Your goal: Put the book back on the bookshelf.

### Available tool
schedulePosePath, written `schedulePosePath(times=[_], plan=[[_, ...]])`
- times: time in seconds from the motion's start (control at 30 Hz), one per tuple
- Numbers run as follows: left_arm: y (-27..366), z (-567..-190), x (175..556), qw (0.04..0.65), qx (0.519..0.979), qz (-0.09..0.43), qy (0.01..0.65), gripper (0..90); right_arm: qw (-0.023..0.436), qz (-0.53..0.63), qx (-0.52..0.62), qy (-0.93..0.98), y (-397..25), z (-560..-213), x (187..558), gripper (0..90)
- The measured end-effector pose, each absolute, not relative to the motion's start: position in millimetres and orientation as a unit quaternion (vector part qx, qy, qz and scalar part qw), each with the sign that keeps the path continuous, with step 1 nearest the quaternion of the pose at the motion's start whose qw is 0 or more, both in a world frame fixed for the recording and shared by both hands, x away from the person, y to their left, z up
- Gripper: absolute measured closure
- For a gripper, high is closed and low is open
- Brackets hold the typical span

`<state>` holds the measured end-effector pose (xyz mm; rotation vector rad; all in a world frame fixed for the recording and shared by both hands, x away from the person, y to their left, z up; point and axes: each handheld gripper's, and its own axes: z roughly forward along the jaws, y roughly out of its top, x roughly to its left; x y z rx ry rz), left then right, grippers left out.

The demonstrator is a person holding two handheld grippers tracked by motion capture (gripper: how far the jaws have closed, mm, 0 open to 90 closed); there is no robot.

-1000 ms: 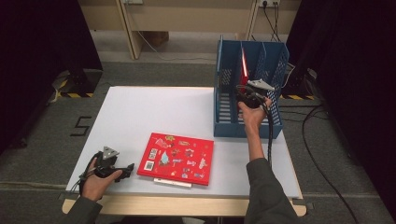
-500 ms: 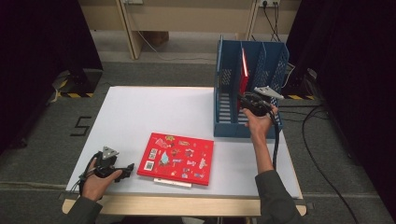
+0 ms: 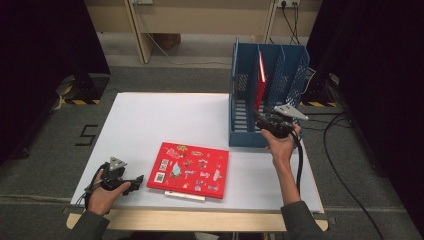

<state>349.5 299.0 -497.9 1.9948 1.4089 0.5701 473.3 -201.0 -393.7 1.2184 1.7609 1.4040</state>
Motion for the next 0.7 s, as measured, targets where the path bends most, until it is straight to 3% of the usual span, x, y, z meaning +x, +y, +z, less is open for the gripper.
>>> schedulePosePath(times=[0.7], plan=[[298, -498, 349, 0.310, 0.757, 0.220, 0.532, 15.3, 0.267, 0.526, 0.423, 0.688, -178, -404, 427, 45.1]])
